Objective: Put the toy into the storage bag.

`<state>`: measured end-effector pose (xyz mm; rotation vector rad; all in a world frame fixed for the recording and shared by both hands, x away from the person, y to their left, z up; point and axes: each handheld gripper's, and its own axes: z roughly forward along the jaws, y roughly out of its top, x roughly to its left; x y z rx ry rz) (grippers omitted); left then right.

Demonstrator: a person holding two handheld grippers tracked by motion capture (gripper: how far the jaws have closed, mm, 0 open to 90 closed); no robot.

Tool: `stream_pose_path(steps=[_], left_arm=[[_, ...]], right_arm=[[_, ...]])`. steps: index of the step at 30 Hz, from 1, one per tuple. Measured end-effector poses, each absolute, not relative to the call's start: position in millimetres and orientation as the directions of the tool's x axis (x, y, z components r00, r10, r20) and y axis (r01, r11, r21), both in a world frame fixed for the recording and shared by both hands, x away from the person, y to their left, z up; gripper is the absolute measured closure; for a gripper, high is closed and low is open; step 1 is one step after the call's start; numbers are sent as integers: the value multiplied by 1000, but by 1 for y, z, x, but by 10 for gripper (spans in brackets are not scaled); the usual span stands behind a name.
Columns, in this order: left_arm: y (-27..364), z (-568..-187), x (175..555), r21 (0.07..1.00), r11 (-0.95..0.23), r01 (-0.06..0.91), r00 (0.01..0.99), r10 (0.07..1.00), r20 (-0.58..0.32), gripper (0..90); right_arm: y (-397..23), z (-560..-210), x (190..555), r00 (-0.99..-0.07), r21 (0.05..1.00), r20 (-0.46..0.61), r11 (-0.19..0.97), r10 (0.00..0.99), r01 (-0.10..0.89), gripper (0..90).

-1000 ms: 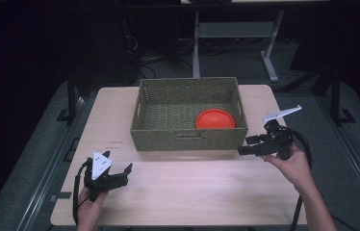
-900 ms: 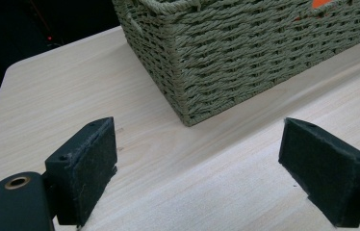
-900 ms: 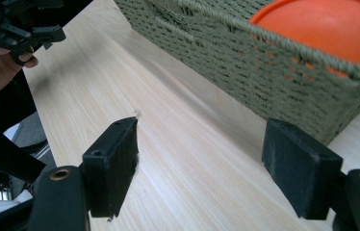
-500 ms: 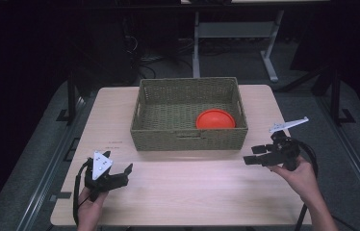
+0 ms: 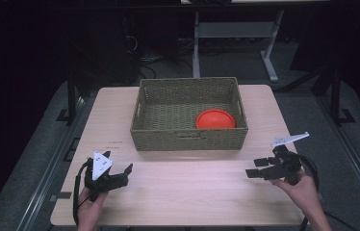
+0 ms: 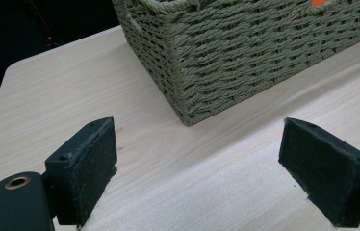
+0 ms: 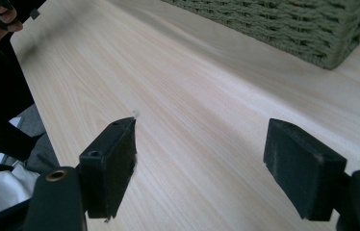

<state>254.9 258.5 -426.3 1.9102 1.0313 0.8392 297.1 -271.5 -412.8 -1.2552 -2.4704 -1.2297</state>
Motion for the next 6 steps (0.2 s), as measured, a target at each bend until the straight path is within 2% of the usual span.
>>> stream_pose_path(steps=[6], left_arm=[[256, -427, 255, 867, -357, 349, 457, 872, 175, 128]], right_arm=[[-274, -429, 271, -654, 664, 416, 280, 632, 693, 256]])
